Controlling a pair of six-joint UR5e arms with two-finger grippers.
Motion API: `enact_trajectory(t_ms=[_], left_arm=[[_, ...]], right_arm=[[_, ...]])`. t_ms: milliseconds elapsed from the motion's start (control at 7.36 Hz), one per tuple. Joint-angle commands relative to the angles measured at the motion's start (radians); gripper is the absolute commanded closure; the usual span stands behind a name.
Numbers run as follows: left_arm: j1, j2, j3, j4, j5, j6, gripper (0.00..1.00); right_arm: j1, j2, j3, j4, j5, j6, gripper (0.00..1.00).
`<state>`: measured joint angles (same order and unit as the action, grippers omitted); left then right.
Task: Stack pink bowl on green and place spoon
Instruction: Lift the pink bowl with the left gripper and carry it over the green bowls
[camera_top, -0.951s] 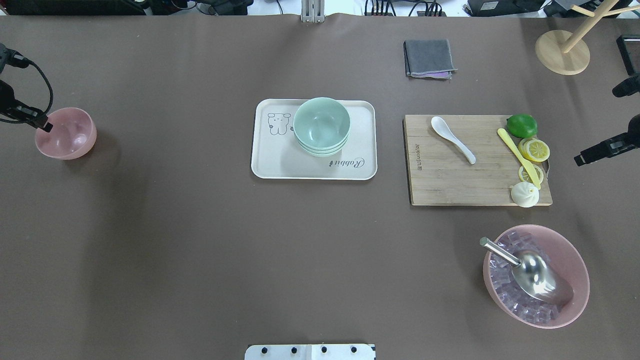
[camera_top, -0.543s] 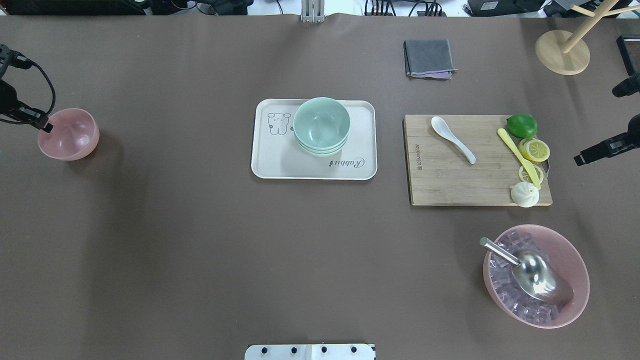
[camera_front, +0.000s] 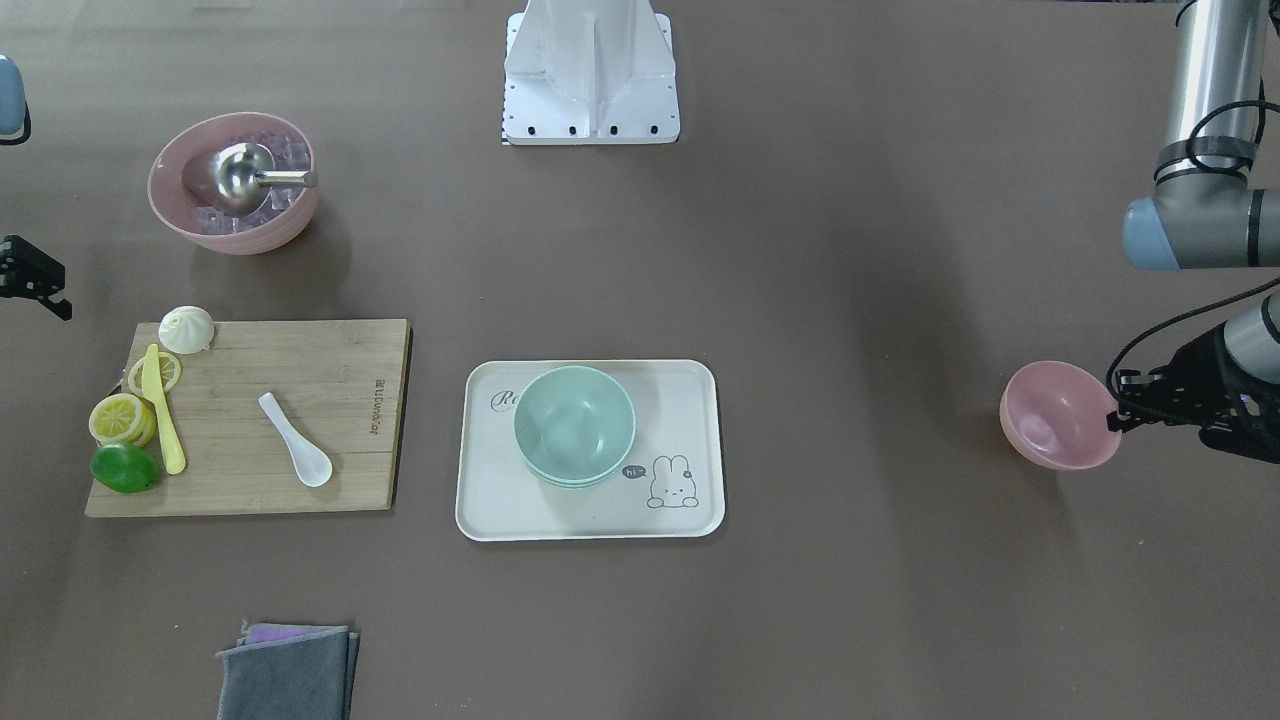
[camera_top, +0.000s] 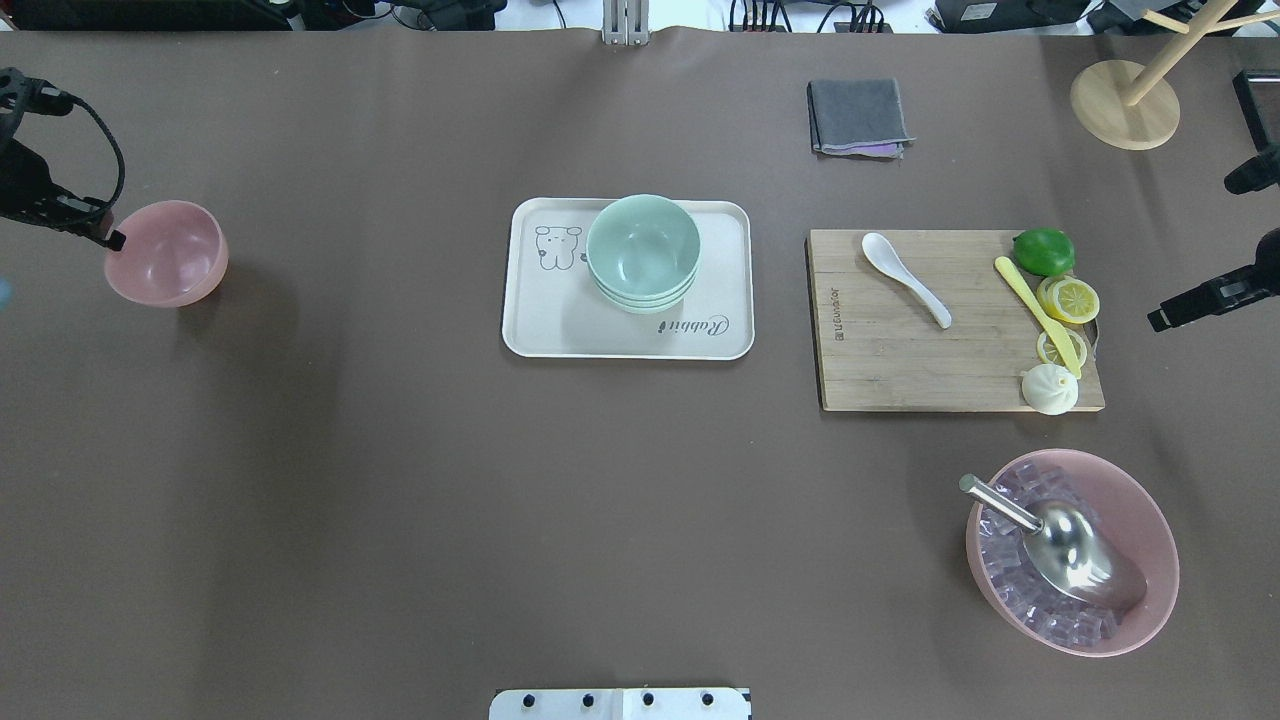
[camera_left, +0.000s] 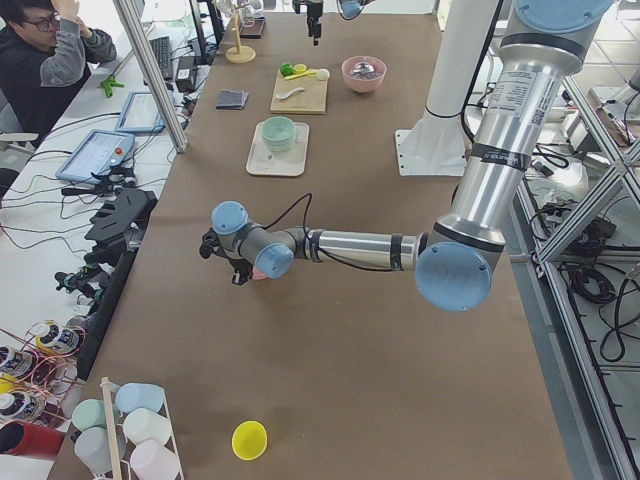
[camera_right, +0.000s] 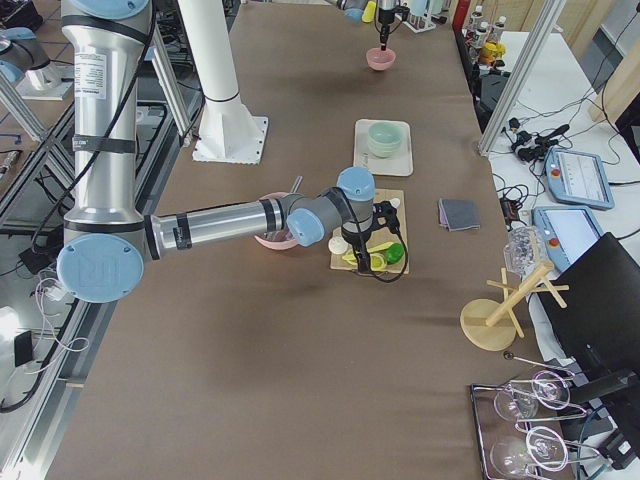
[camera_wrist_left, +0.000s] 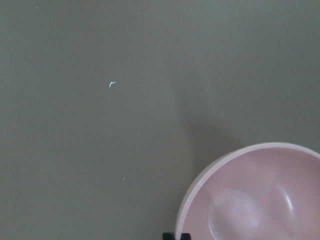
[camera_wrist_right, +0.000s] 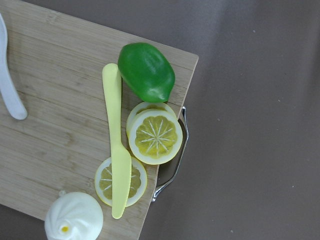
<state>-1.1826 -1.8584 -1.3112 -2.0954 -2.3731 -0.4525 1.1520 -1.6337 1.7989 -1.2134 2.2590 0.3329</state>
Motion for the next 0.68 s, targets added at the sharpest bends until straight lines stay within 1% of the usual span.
enact_trajectory(t_ms=[0, 136, 272, 407, 543], left_arm=[[0.0, -0.047, -0.101, 0.005, -0.029, -0.255, 1.0], [0.018, -0.1, -0.12, 0.005, -0.031, -0.39, 1.0], [0.087, -0.152, -0.149, 0.005, -0.025, -0.557, 1.0], [0.139, -0.224, -0.155, 0.035, -0.02, -0.691, 1.0], [0.173, -0.325, -0.158, 0.131, -0.014, -0.757, 1.0]], right_arm=[[0.0, 0.0, 0.0, 0.0, 0.001, 0.0, 0.0], [0.0, 0.0, 0.0, 0.0, 0.001, 0.0, 0.0], [0.0, 0.0, 0.0, 0.0, 0.001, 0.002, 0.0], [0.0, 0.0, 0.0, 0.0, 0.001, 0.0, 0.0], [0.0, 0.0, 0.0, 0.0, 0.001, 0.0, 0.0]])
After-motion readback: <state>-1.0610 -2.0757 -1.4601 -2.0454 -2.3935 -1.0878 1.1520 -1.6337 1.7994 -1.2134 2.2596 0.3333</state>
